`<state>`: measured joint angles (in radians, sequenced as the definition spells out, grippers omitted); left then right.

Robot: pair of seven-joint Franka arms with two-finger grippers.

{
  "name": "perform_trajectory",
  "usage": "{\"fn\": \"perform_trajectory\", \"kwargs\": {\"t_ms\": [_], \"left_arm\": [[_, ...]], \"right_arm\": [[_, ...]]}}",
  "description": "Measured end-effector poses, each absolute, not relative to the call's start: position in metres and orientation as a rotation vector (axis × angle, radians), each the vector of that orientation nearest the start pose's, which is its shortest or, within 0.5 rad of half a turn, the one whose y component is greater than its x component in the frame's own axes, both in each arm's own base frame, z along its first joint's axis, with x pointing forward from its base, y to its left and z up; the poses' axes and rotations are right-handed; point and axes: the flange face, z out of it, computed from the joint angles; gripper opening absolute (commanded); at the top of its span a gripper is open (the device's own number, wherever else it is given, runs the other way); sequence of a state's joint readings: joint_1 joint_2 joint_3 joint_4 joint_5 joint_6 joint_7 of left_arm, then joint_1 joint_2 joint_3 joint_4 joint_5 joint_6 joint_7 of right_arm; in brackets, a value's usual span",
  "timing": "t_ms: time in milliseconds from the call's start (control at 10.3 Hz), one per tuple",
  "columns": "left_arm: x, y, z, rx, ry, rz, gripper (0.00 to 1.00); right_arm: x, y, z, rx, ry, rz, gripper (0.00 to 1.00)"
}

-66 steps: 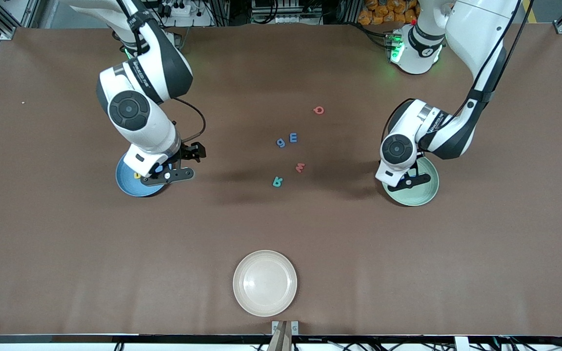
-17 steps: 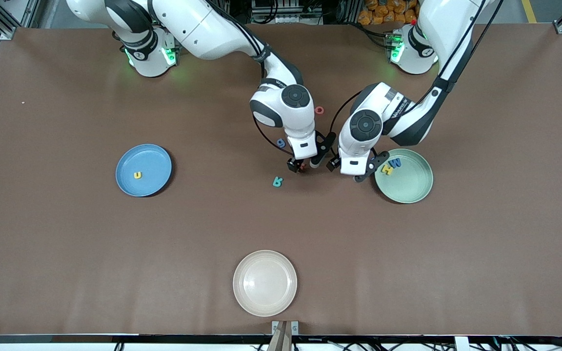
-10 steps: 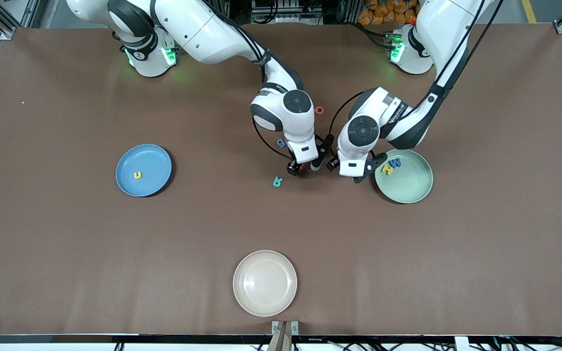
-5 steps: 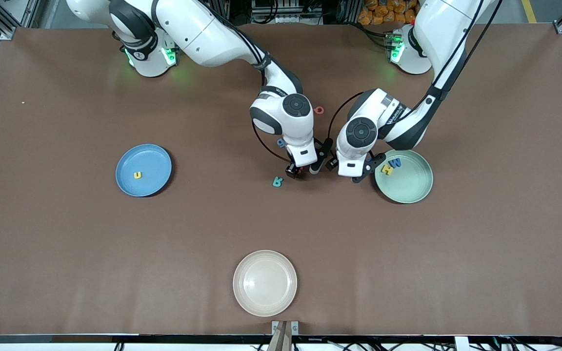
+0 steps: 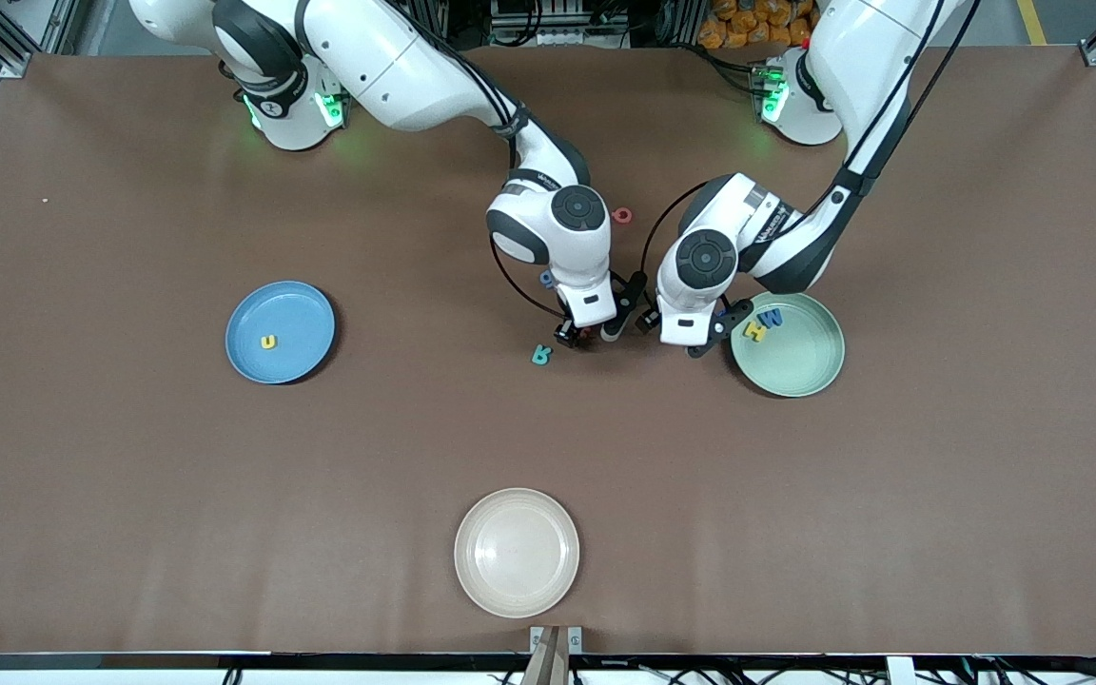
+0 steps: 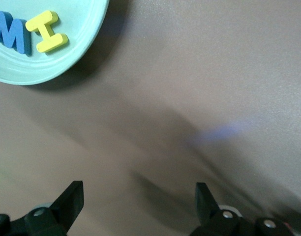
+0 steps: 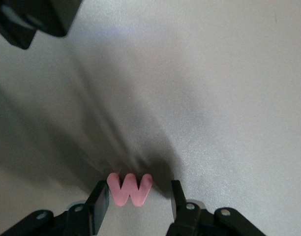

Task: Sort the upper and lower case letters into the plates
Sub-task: 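Lower the right gripper and grasp the pink w letter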

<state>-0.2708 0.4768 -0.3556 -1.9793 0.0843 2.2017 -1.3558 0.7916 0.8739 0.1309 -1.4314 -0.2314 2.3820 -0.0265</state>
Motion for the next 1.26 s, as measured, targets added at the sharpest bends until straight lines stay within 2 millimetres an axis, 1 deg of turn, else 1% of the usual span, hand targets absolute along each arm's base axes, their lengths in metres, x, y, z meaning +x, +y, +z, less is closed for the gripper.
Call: {"fn": "perform_trajectory", "kwargs": {"t_ms": [97, 193, 290, 870, 966, 1160, 1256], "left_arm": [[0.4794, -0.3386, 0.2213, -2.819, -1.014, 0.311, 1.0], [0.4795, -0.3385, 0.2213, -2.819, -1.015, 0.311, 1.0], [0.4796, -0.3383, 0.2212, -2.819, -1.015, 0.311, 1.0], [0.4808, -0.3375, 0.2192, -2.824, -1.022, 0.307, 1.0], [0.4809, -0.3367, 0.2172, -2.822, -1.024, 0.31, 1.0], [0.4806, -0.3366, 0.2144, -2.821, -1.024, 0.315, 1.0], [0.4803, -0.3382, 0.2148, -2.825, -1.022, 0.312, 1.0]], "right_arm": [[0.4587, 0.5714, 0.1807, -2.727, -1.595, -0.171, 0.53], [0.4589, 0.5716, 0.1808, -2.727, -1.594, -0.171, 0.47], [0.4594, 0.572, 0.1807, -2.726, -1.593, -0.172, 0.45], [0.46, 0.5726, 0.1808, -2.733, -1.57, -0.169, 0.45], [0.4601, 0.5725, 0.1804, -2.739, -1.559, -0.169, 0.5], [0.4614, 0.5711, 0.1784, -2.764, -1.516, -0.164, 0.43], [0.4623, 0.5712, 0.1778, -2.773, -1.499, -0.165, 0.42]]}}
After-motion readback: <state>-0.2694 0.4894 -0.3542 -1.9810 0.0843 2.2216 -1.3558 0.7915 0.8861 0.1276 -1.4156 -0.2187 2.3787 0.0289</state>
